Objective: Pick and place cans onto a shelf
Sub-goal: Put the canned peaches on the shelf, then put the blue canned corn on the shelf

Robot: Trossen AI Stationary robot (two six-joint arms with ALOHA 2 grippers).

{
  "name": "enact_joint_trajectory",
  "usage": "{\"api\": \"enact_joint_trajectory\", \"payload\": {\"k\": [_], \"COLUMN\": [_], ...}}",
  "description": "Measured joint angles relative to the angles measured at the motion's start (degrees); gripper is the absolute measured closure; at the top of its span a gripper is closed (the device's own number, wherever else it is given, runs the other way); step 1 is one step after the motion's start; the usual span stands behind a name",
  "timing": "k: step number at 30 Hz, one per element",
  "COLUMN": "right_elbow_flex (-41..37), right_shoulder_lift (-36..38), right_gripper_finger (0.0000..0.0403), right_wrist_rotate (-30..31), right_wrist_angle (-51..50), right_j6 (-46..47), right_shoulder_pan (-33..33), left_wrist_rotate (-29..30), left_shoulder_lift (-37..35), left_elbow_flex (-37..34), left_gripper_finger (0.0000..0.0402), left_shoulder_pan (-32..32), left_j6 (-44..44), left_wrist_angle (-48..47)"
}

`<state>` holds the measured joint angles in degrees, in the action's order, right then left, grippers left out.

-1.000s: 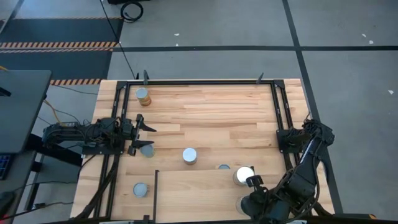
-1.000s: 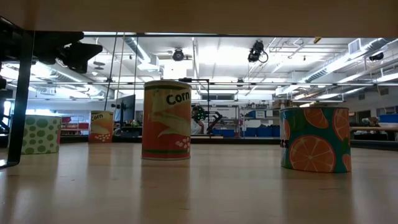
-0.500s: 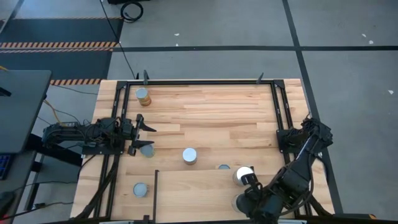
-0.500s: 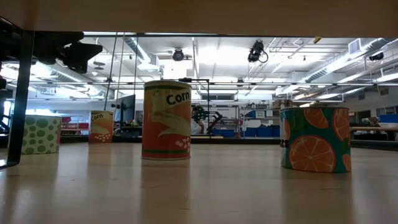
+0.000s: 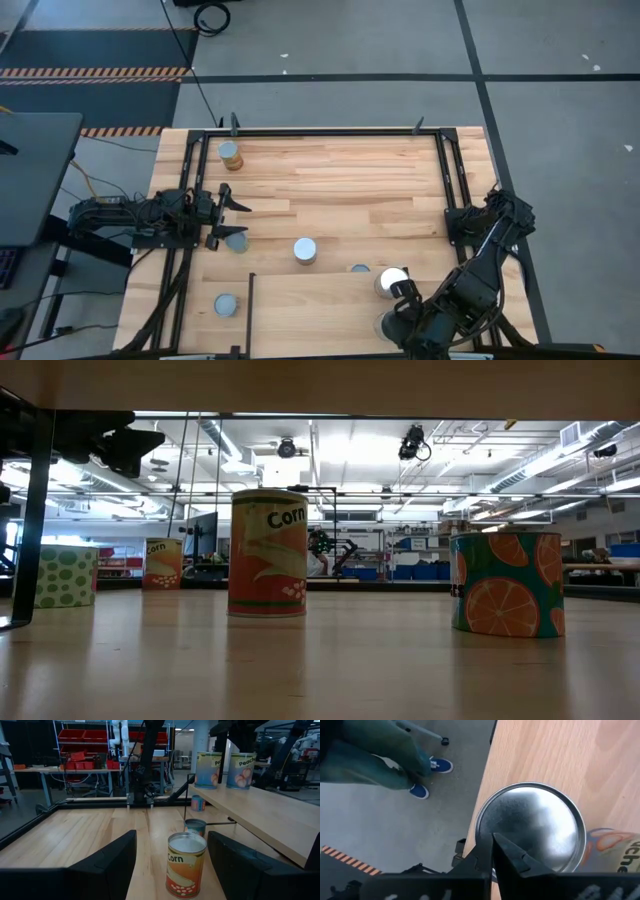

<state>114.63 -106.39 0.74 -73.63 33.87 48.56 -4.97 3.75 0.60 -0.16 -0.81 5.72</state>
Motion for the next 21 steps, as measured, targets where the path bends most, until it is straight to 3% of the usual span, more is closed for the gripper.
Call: {"api": "enact_joint_trajectory", "payload": {"k": [7, 12, 18, 21], "right_elbow_flex": [3.75, 10.94, 16.63, 15.2], "right_shoulder_lift": [0.0, 0.04, 0.17, 0.55], "right_gripper_finger": [0.0392, 0.038, 0.0333, 0.0302], "right_wrist_rotate": [-1.87, 4.03, 8.68, 10.33], "right_wrist_angle": [0.07, -4.59, -17.03, -15.99], "right_j6": [0.41, 1.49, 13.75, 21.3], "right_shoulder_pan": [-0.36, -0.22, 5.64, 10.65], "left_wrist_rotate": [0.0, 0.0, 0.0, -0.02], "left_shoulder_lift": [0.0, 0.0, 0.0, -0.01], "left_elbow_flex": [0.0, 0.0, 0.0, 0.0], "left_gripper_finger": [0.0152, 0.0152, 0.0152, 0.0152], "left_shoulder_pan": [0.0, -0.02, -0.02, 0.0], "left_j6": [-0.01, 0.01, -0.01, 0.0], "left_wrist_angle": [0.0, 0.0, 0.0, 0.0]}}
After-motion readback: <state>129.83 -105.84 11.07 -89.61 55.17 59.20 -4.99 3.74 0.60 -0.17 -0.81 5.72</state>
